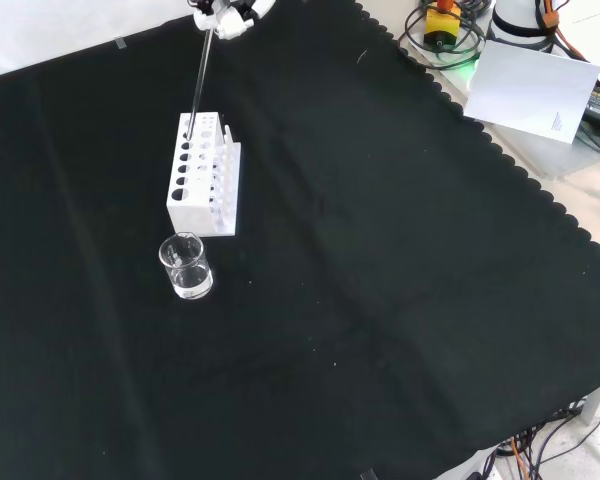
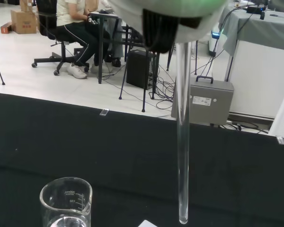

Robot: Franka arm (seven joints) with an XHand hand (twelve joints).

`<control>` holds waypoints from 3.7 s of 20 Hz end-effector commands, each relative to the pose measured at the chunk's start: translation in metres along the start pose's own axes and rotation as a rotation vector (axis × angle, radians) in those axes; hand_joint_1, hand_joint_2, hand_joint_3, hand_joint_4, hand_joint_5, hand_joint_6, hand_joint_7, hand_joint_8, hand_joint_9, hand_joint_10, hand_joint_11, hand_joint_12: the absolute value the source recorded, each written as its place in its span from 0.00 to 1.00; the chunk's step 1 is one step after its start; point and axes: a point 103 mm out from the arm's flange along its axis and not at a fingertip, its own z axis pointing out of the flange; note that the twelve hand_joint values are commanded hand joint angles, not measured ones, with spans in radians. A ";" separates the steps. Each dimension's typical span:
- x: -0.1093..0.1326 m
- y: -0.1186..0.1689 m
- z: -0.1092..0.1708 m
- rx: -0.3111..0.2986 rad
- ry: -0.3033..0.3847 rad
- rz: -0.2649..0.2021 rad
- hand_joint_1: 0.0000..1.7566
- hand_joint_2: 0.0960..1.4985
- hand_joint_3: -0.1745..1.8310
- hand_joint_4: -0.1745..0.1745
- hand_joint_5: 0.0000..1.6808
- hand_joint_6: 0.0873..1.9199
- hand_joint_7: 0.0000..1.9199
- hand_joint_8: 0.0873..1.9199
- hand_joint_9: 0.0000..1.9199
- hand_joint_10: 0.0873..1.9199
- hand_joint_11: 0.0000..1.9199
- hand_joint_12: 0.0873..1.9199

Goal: Stir in the beaker to the left of the white test tube rack with the glass rod.

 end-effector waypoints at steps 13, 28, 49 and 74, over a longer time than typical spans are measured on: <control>0.017 0.036 -0.006 -0.022 0.038 -0.085 0.75 0.48 0.35 0.00 0.71 0.21 0.64 0.50 0.91 0.23 0.76 0.50; 0.069 0.071 0.005 -0.049 0.118 -0.248 0.75 0.48 0.34 0.00 0.71 0.20 0.64 0.50 0.91 0.23 0.76 0.50; 0.088 0.103 0.063 0.006 0.202 -0.339 0.74 0.49 0.34 0.00 0.71 0.20 0.63 0.50 0.91 0.23 0.76 0.50; 0.069 0.103 0.127 0.108 0.237 -0.334 0.74 0.49 0.33 0.00 0.71 0.19 0.63 0.50 0.91 0.23 0.76 0.51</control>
